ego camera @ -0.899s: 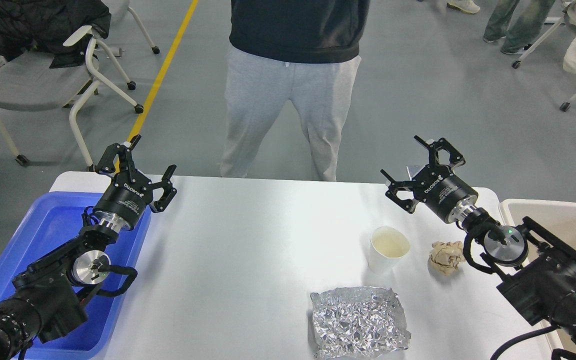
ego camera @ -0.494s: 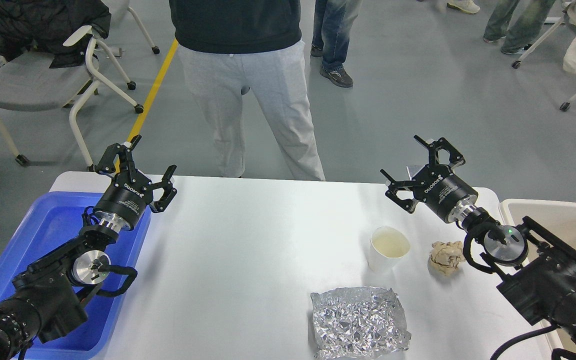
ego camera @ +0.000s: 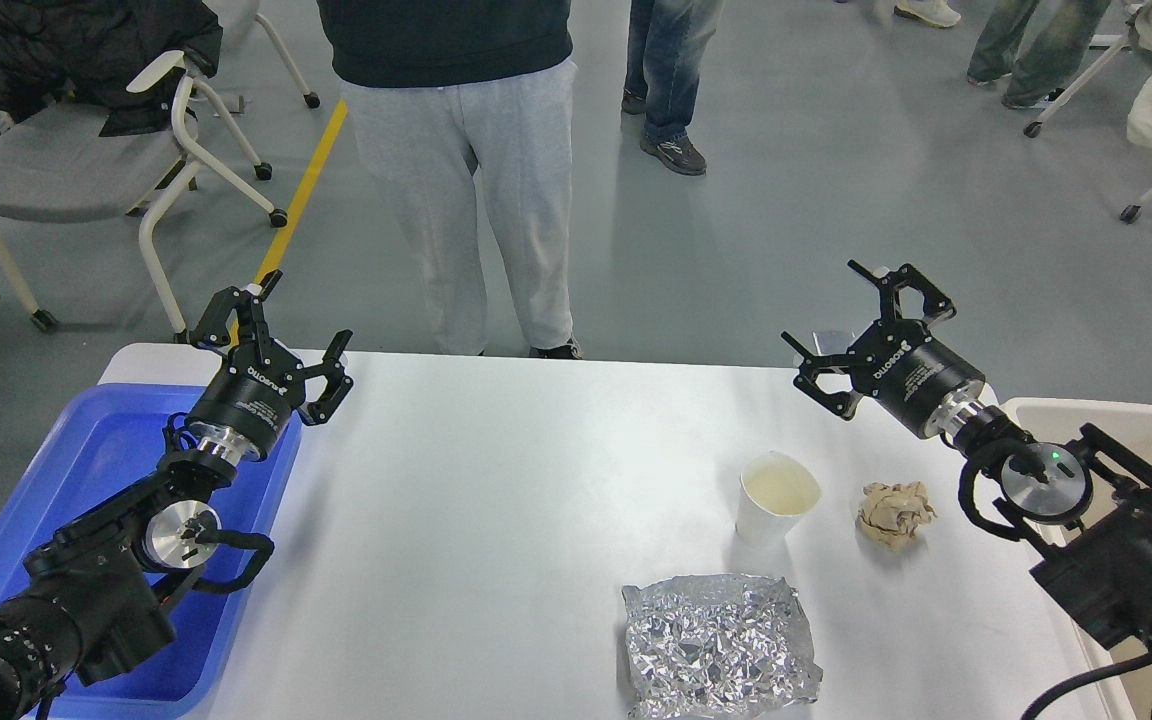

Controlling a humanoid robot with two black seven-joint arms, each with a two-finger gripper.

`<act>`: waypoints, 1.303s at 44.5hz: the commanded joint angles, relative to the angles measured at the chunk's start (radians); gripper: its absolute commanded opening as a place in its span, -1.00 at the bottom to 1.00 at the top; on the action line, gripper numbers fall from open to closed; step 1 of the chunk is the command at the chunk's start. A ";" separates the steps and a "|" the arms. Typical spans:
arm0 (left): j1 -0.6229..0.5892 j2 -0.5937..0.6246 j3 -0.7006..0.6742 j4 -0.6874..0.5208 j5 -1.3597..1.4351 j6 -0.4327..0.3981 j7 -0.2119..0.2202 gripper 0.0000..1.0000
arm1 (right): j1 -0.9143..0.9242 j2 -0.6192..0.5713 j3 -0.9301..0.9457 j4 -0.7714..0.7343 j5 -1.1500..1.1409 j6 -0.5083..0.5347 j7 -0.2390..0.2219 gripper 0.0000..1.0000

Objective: Tidy desktop
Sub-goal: 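Move the right gripper toward the white paper cup and open it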

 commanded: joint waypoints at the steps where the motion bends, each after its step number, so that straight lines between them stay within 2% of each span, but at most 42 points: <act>1: 0.000 0.001 0.000 0.000 0.000 0.000 0.000 1.00 | -0.023 -0.129 -0.013 0.154 0.000 -0.007 -0.002 1.00; 12: 0.000 -0.001 0.000 0.000 0.000 0.000 0.001 1.00 | -0.030 -0.356 -0.104 0.359 -0.023 -0.009 -0.001 1.00; 23: 0.000 0.001 0.000 0.000 0.000 0.000 0.000 1.00 | -0.020 -0.470 -0.134 0.528 -0.229 -0.032 -0.006 1.00; 30: 0.000 0.001 0.000 0.000 0.000 0.000 0.000 1.00 | 0.020 -0.516 -0.170 0.631 -0.416 -0.056 -0.052 1.00; 42: 0.000 0.001 0.000 0.000 0.000 -0.002 0.001 1.00 | 0.177 -0.509 -0.485 0.654 -0.674 -0.113 -0.056 1.00; 58: 0.000 0.001 0.000 0.000 0.002 -0.002 0.001 1.00 | 0.227 -0.449 -0.672 0.570 -0.862 -0.165 -0.055 1.00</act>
